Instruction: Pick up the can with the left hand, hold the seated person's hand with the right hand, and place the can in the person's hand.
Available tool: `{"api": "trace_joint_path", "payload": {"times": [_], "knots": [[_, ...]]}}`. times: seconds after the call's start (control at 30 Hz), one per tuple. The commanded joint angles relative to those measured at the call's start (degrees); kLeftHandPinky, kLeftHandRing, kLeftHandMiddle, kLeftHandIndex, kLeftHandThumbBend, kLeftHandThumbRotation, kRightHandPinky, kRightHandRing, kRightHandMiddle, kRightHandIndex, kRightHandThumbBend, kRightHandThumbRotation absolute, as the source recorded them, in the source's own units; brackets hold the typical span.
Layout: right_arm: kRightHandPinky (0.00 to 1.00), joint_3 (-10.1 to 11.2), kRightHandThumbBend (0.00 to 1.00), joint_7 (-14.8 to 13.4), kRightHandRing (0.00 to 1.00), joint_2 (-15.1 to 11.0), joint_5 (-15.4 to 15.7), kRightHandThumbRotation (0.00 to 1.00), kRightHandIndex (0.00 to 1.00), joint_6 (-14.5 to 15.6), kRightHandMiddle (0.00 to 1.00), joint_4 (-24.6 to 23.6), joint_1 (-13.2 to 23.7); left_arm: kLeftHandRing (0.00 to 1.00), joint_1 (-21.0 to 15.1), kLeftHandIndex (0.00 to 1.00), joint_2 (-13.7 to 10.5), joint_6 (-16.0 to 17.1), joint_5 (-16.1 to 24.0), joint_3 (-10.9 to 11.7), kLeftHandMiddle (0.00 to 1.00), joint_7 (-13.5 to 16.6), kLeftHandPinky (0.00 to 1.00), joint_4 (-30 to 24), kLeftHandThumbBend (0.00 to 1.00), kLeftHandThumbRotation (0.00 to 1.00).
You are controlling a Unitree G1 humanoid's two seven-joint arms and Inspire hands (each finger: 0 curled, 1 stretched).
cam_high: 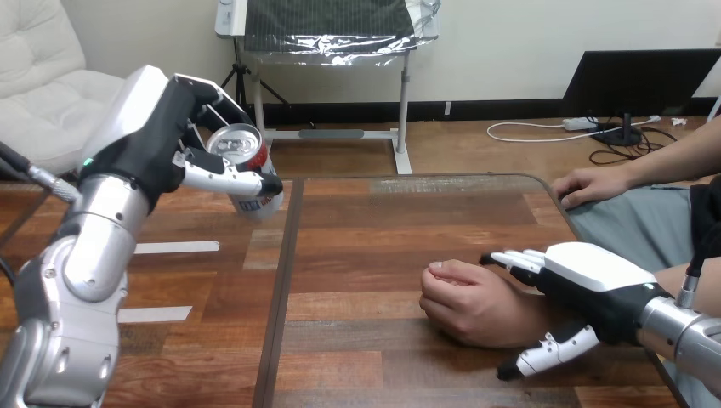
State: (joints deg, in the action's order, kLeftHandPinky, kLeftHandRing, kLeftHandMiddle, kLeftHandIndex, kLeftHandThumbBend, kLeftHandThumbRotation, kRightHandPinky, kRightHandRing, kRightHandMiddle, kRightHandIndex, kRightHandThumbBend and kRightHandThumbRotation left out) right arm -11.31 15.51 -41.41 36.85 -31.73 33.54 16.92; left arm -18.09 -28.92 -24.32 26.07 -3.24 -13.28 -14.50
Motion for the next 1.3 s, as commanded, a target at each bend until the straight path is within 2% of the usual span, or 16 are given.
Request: {"api": "trace_joint_path", "payload": {"times": [0.0,0.5,1.03,1.27], "knots": [[1.0,-1.9,1.0,-1.8,0.97,-2.3,2.1,0.56,0.96,0.4,0.97,3.7,3.0,0.24,-1.7,0.45,-0.2,1.3,-0.7,2.1,0.35,0.5,0.16,-2.6,0.68,0.0],[1.0,-4.5,1.0,-5.8,0.98,-3.9,5.1,0.54,0.96,0.2,0.98,8.2,4.6,0.31,-1.5,0.45,-0.1,1.9,-2.0,2.6,0.4,0.5,0.22,-2.1,0.66,0.0],[1.0,-6.2,1.0,-7.3,1.0,-4.6,6.9,0.52,0.97,2.1,0.98,11.5,6.2,0.29,-1.2,0.44,-0.1,3.2,-4.2,2.9,0.38,0.5,0.21,-1.7,0.65,0.0],[1.0,-7.3,1.0,-9.2,0.99,-4.9,8.0,0.5,0.96,2.4,0.97,13.4,7.1,0.31,-1.0,0.44,-0.1,3.4,-4.9,3.1,0.39,0.5,0.22,-1.6,0.64,0.0]]}}
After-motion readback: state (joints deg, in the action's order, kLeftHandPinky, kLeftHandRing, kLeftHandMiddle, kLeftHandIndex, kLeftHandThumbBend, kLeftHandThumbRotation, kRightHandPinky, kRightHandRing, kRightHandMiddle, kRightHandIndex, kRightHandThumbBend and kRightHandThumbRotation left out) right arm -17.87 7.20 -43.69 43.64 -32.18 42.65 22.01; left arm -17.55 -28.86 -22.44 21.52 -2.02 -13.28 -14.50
